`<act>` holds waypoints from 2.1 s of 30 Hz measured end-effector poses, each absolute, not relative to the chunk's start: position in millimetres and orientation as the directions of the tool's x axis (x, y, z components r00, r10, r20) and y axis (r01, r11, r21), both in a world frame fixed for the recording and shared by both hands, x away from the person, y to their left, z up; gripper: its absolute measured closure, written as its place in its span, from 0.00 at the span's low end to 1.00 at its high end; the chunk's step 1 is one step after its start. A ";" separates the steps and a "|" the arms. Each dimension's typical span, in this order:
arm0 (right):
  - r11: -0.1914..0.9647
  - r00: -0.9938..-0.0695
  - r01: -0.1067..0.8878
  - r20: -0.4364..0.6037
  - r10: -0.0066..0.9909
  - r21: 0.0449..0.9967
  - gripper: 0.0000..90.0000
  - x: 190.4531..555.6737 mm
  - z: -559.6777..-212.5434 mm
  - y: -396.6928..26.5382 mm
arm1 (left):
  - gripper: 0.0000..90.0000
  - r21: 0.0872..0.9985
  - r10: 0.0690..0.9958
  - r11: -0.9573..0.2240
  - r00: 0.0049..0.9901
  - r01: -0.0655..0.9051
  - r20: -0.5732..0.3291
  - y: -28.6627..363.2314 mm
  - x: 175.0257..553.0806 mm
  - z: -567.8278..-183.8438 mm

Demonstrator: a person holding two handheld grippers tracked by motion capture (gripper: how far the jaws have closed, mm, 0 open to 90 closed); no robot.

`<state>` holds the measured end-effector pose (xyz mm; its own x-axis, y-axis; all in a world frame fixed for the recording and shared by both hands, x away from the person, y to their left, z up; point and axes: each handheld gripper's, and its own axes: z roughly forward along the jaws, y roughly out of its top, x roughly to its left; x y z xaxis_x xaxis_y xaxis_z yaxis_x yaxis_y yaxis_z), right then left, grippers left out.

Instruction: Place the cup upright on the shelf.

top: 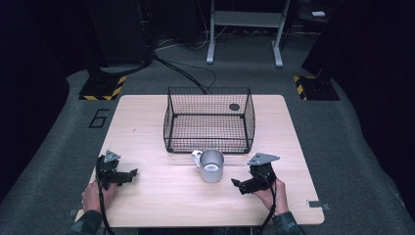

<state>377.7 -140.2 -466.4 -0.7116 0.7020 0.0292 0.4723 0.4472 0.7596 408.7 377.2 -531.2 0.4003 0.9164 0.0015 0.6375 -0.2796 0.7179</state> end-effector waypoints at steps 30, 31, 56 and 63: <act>0.556 -0.824 0.396 0.015 0.567 0.730 0.00 408.5 -452.1 -71.9 | 0.00 0.718 0.916 -0.280 0.400 0.637 0.001 377.2 408.7 -531.2; 0.556 -0.827 0.385 0.008 0.561 0.736 0.00 410.7 -452.8 -69.3 | 0.00 0.718 0.916 -0.280 0.400 0.638 0.002 377.2 408.7 -531.2; 0.606 -0.832 0.393 -0.012 0.554 0.692 0.06 426.4 -460.8 -42.4 | 0.00 0.718 0.916 -0.280 0.400 0.638 0.001 377.2 408.7 -531.2; 0.602 -0.829 0.389 -0.020 0.559 0.697 0.07 425.5 -461.1 -42.3 | 0.00 0.718 0.916 -0.280 0.400 0.638 0.001 377.2 408.7 -531.2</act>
<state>425.5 -42.3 -461.1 -0.8287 0.5594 -0.0204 0.3895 0.6024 0.6967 408.7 377.2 -531.2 0.4004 0.9163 0.0014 0.6377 -0.2798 0.7177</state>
